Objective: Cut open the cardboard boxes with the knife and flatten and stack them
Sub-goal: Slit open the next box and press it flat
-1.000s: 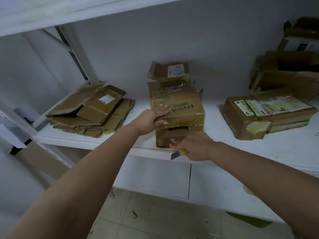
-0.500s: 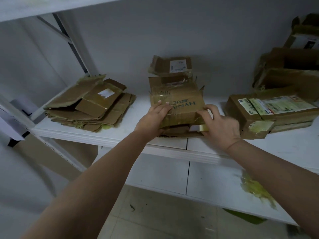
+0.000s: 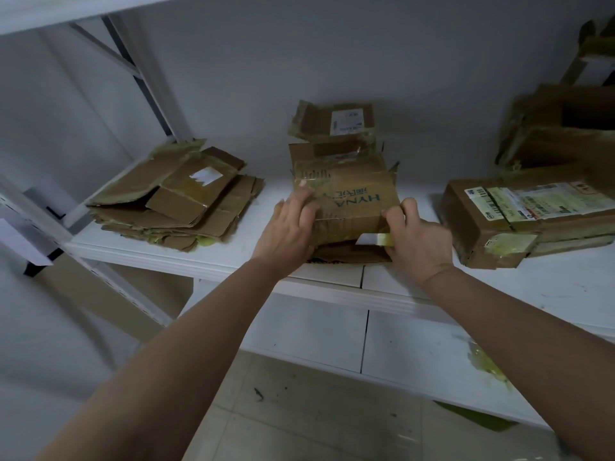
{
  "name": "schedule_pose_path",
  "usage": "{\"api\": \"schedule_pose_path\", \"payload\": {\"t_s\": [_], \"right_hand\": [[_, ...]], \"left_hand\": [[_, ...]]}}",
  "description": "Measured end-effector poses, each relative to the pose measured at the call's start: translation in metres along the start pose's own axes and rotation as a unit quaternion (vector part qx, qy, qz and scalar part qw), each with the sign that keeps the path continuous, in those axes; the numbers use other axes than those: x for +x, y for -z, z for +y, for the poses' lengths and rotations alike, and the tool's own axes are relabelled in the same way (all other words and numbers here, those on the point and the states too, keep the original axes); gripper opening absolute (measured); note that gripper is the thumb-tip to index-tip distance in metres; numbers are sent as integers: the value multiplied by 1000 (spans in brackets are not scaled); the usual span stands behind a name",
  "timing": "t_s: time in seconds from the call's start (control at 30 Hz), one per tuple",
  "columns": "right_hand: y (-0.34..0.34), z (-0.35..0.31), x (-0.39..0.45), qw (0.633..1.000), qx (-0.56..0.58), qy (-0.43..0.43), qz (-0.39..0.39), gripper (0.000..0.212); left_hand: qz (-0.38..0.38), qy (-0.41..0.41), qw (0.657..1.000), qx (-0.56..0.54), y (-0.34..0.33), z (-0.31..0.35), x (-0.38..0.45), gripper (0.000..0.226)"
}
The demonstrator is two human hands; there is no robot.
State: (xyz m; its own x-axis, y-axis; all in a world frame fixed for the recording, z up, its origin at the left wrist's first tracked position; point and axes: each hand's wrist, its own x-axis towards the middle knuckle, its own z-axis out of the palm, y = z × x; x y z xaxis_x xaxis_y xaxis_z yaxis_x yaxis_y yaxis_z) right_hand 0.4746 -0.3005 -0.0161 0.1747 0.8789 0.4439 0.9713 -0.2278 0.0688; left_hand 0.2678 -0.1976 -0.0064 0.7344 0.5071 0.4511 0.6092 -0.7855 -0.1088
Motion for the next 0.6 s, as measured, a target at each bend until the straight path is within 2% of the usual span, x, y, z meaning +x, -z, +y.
{"api": "schedule_pose_path", "payload": {"t_s": [0.17,0.3,0.4,0.6], "right_hand": [[4,1,-1,999,34,14,-2,55],[5,1,0,1000,-4,10,9,55],[4,3,2,999,-50,11,0,66],[6,2,7,995,-99,20,-22,75]], "left_hand": [[40,12,999,6,6,5,-13,48],[7,37,999,-18,12,8,-10,55],[-26,34,999,-20,16,6,-6,58],[-39,23,998,-33,23,1,-7,56]]}}
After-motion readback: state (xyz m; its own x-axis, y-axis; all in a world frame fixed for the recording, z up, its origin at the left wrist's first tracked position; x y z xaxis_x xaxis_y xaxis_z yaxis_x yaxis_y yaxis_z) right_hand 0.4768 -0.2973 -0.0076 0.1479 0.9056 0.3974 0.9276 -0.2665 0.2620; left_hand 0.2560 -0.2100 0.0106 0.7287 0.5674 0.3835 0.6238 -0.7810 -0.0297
